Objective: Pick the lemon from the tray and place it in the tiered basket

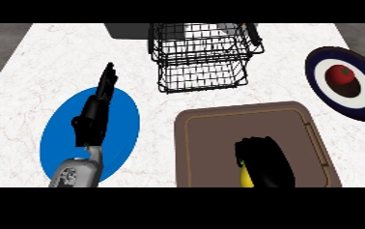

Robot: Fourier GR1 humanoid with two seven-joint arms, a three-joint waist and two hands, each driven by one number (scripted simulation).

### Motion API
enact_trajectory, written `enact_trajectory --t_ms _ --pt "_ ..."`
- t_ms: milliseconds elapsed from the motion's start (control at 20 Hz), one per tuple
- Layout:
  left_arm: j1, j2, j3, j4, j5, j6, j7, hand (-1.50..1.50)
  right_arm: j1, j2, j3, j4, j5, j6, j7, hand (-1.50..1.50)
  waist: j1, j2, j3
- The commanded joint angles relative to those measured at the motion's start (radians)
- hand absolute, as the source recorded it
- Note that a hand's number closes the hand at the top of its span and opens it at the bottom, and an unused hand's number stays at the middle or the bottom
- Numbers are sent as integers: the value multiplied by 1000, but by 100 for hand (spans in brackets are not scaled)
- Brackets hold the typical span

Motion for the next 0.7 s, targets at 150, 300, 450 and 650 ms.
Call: enact_trajectory --t_ms 150,300,450,650 --pt "-20 -19 -34 14 -9 -11 -7 0 -209 253 186 204 89 185 412 150 62 17 9" --pt "-52 -21 -32 37 -3 -13 10 0 -339 256 200 269 -2 148 555 150 60 19 11" --pt "-63 -21 -33 17 -14 -3 32 0 -437 258 252 305 -68 102 694 150 54 12 12" --pt "-17 -10 -31 15 3 -23 -9 0 -587 259 240 278 -111 91 810 150 52 6 10"
